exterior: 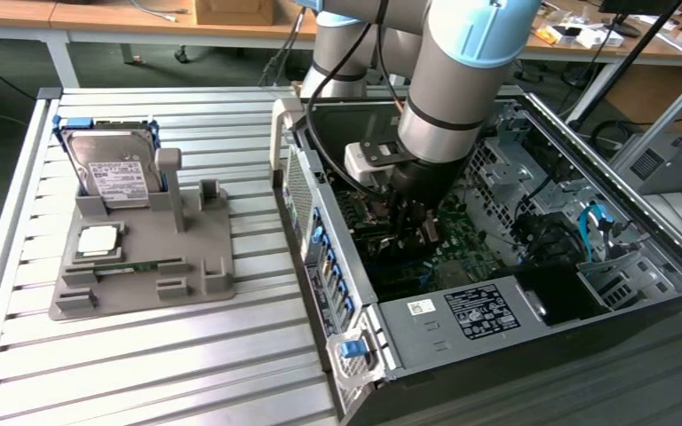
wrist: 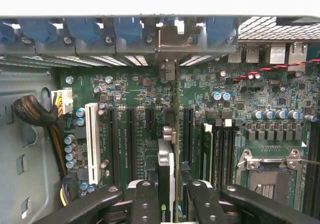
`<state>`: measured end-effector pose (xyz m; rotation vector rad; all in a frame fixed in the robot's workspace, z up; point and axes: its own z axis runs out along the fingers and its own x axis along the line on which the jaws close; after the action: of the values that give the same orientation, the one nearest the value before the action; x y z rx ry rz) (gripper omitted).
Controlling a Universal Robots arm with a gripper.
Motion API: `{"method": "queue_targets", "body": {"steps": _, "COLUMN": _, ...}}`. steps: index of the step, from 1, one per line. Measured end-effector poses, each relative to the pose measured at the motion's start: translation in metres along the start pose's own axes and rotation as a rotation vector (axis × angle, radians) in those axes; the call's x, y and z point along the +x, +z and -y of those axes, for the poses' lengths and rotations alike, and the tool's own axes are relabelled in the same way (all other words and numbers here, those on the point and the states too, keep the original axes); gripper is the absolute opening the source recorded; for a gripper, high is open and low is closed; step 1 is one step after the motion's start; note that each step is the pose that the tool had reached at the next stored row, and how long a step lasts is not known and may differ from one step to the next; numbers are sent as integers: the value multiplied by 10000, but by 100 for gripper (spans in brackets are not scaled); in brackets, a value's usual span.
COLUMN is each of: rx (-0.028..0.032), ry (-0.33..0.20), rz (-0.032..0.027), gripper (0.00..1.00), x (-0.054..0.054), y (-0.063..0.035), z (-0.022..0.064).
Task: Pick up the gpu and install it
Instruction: 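Insert the gpu into the slot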
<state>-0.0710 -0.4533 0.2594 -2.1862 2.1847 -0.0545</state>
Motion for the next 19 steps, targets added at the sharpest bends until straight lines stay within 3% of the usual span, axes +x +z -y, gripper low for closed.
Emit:
{"method": "queue_targets", "body": {"steps": 3, "rx": 7, "ry": 2, "rz": 21, "gripper": 28, "x": -2, "y": 8, "z": 0}}
{"method": "queue_targets", "body": {"steps": 6, "rx": 2, "ry": 1, "rz": 5, "gripper": 40, "x": 0, "y": 2, "z": 0}}
{"method": "queue_targets", "body": {"steps": 10, "rx": -1, "ry": 0, "rz": -3, "gripper": 40, "x": 0, "y": -5, "z": 0}}
{"method": "queue_targets", "body": {"steps": 16, "rx": 26, "ry": -1, "rz": -4, "gripper": 40, "x": -4, "y": -260, "z": 13}}
{"method": "queue_targets", "body": {"steps": 19, "rx": 41, "ry": -8, "rz": -127, "gripper": 39, "x": -31, "y": -366, "z": 16}}
